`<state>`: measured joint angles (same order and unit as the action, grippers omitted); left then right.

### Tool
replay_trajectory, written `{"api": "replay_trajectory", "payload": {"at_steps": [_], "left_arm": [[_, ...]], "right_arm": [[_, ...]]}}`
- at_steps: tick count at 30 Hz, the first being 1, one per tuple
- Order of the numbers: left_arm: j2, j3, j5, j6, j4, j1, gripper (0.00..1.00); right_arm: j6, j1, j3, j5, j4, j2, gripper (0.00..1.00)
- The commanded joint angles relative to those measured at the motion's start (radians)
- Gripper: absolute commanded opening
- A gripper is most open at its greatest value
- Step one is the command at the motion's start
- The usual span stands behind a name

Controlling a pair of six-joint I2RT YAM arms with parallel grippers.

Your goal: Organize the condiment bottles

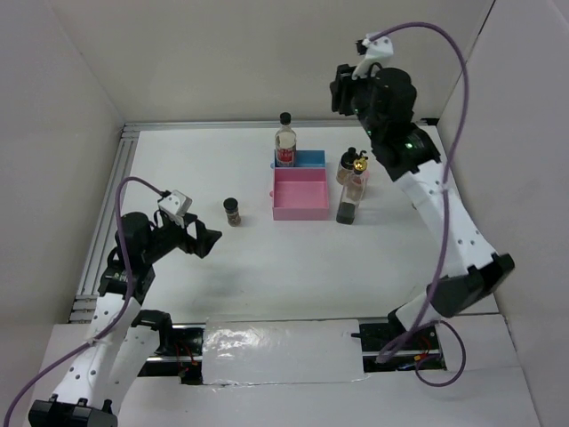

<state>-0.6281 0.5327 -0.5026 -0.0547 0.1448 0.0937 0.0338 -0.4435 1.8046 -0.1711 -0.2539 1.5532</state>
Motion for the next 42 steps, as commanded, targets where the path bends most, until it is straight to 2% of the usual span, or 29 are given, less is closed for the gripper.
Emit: {"api": "replay_trajectory", "payload": {"at_steps": [1, 2, 3, 4, 9, 17, 18, 22, 26, 31, 38, 42], "left_arm": [[0.03, 0.026, -0.017, 0.015, -0.005, -0.005, 0.99], [0.033, 0.023, -0.017, 0.015, -0.005, -0.005, 0.99], [0.034, 0.024, -0.017, 0.018, -0.004, -0.005, 0.99], [0.037, 0.023, -0.019, 0.015, 0.001, -0.005, 0.99], [0.047, 0.036, -0.025, 0.013, 0.033, -0.005, 0.99], [0.074, 0.038, 0.067, 0.021, 0.133, -0.005, 0.99], [0.102, 0.032, 0.075, 0.029, 0.131, -0.005, 0.99], [0.128, 0.032, 0.069, 0.039, 0.137, -0.005, 0.99], [0.137, 0.039, 0.079, 0.042, 0.15, -0.005, 0.99], [0.137, 0.05, 0.099, 0.042, 0.162, -0.003, 0.99], [0.154, 0.043, 0.092, 0.042, 0.16, -0.003, 0.99], [0.15, 0.041, 0.102, 0.042, 0.159, -0.005, 0.99]], "right_arm": [[-0.031, 0.015, -0.011, -0.056, -0.187, -0.145, 0.47], [-0.061, 0.019, -0.03, -0.068, -0.209, -0.188, 0.54], [-0.069, 0.019, -0.042, -0.073, -0.228, -0.206, 0.68], [-0.08, 0.019, -0.075, -0.082, -0.255, -0.226, 0.99], [-0.164, 0.015, -0.185, -0.122, -0.341, -0.346, 1.0], [-0.204, 0.014, -0.439, -0.012, -0.341, -0.534, 1.0], [-0.204, 0.014, -0.499, 0.004, -0.322, -0.57, 0.96], [-0.218, 0.012, -0.565, -0.008, -0.292, -0.587, 0.92], [-0.241, 0.011, -0.651, -0.024, -0.223, -0.579, 0.83], [-0.278, 0.005, -0.725, -0.123, -0.145, -0.564, 0.81], [-0.275, -0.011, -0.797, -0.168, 0.026, -0.535, 0.79], [-0.276, -0.012, -0.809, -0.183, 0.09, -0.501, 0.71]]}}
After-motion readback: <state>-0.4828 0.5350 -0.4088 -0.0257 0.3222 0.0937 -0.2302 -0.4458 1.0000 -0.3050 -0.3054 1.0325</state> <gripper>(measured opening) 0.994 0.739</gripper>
